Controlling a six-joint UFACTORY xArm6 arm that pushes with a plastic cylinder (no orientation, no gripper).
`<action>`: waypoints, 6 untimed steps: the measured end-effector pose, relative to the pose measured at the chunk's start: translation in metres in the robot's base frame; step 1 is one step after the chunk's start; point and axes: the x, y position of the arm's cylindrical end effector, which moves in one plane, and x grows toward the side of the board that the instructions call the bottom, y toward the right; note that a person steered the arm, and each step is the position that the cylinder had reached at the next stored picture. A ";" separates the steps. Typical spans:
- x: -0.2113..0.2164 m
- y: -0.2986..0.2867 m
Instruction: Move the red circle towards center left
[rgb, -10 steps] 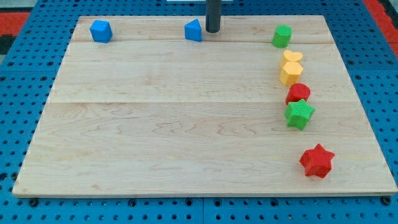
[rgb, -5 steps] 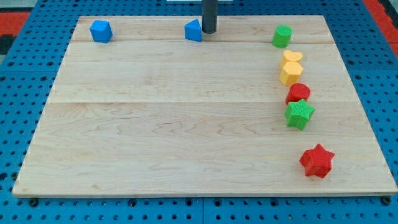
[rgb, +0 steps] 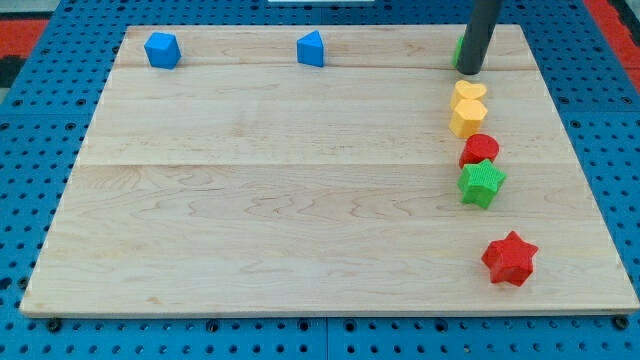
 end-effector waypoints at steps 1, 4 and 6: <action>0.002 0.001; 0.066 0.028; 0.160 0.035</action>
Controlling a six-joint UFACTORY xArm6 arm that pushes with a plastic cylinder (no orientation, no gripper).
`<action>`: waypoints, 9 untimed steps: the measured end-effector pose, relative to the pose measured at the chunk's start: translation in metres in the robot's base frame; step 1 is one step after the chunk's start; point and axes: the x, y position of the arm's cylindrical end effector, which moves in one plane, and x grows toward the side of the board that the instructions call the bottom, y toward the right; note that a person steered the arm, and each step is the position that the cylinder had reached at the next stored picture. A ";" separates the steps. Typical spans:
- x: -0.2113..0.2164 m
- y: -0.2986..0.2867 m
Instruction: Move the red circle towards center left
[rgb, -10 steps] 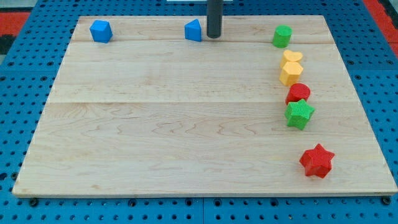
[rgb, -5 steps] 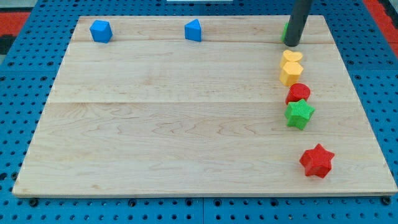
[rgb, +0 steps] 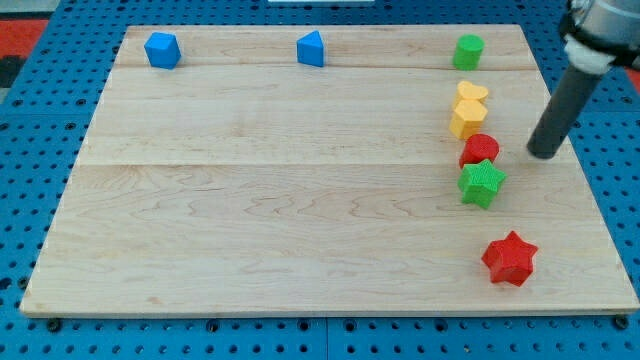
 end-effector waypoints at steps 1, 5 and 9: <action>0.005 -0.097; -0.014 -0.226; -0.033 -0.353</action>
